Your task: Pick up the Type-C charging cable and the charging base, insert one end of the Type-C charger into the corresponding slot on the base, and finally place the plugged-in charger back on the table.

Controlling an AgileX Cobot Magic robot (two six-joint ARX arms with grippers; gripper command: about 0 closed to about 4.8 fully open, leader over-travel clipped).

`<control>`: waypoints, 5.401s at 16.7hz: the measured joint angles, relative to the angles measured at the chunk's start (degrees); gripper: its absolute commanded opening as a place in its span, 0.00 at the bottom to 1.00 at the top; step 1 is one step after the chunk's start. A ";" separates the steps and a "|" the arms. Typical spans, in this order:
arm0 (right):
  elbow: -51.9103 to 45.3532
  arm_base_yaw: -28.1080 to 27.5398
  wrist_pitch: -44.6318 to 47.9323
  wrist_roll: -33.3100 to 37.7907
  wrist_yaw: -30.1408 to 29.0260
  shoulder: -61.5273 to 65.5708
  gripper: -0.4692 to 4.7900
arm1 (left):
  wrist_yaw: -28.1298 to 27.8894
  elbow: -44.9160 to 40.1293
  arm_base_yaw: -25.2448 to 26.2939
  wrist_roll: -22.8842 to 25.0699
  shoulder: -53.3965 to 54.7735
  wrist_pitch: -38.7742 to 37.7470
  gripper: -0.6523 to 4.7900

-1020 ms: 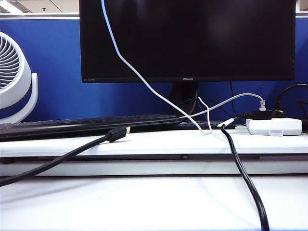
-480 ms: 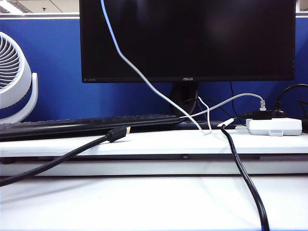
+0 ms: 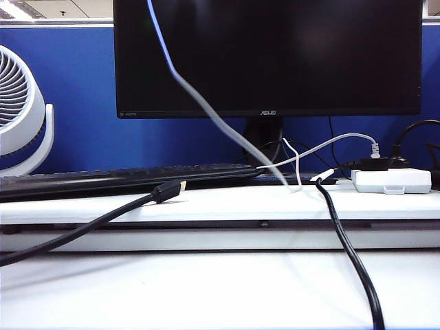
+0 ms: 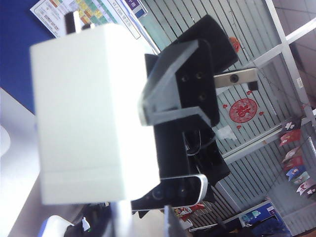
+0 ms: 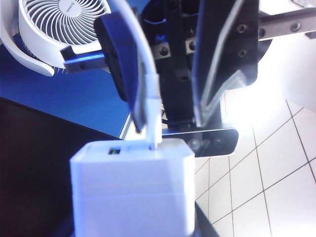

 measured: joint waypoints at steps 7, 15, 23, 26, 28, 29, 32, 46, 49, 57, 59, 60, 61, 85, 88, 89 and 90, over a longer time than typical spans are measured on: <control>0.00 0.00 0.00 0.00 0.02 0.02 0.19 | 0.02 -0.02 0.00 0.72 0.00 -0.22 0.31; 0.00 0.00 -0.13 1.81 0.22 0.02 0.19 | -1.73 -0.07 0.00 10.73 -0.02 -7.19 0.31; -0.02 0.02 -3.78 4.50 9.29 0.02 0.19 | -1.07 -0.07 0.00 20.70 -0.04 -14.14 0.31; 0.00 -0.55 -4.31 4.79 10.08 0.02 0.19 | -1.38 -0.07 0.00 34.71 -0.02 -30.05 0.31; 0.00 -1.16 -4.39 5.88 10.67 0.04 0.19 | -10.12 -0.07 0.00 48.00 0.00 -45.29 0.31; 0.00 -1.20 -4.48 6.19 10.84 0.04 0.19 | -16.68 -0.07 0.00 53.37 -0.02 -51.41 0.31; -0.02 -1.11 -4.94 6.27 10.64 0.09 0.19 | -36.85 -0.15 -0.02 63.87 0.02 -65.90 0.31; 0.00 -1.14 -10.14 15.19 15.58 0.09 0.19 | -50.18 -0.15 0.00 63.49 -0.02 -68.54 0.31; 0.00 -1.11 -16.74 19.52 15.69 0.09 0.19 | -50.18 -0.13 0.00 61.57 -0.02 -66.42 0.31; 0.00 -1.11 -31.93 20.85 15.89 0.26 0.19 | -48.02 -0.13 -0.02 60.54 -0.02 -64.54 0.31; 0.00 -1.11 -32.13 21.99 17.00 0.96 0.19 | -48.02 -0.13 -0.02 60.26 0.00 -64.54 0.31; 0.00 -1.11 -32.39 24.35 18.29 1.75 0.19 | -48.00 -0.13 0.00 59.73 -0.02 -64.52 0.31; 0.00 -1.11 -32.68 28.28 19.93 2.95 0.19 | -48.00 -0.13 -0.02 59.49 -0.02 -64.35 0.31; 0.00 -1.07 -33.33 87.30 3.48 3.76 0.19 | -57.70 -24.48 -0.11 54.16 1.18 -66.34 0.71; 0.00 -1.07 -33.31 87.45 3.50 3.76 0.19 | -57.92 -24.68 -0.13 53.44 2.54 -63.32 0.71; 0.00 -1.07 -33.31 87.47 3.50 3.74 0.19 | -58.07 -24.87 -0.13 53.27 3.54 -63.32 0.70; 0.00 -1.07 -33.33 87.49 3.52 3.76 0.19 | -58.10 -25.24 -0.13 53.27 3.89 -63.23 0.70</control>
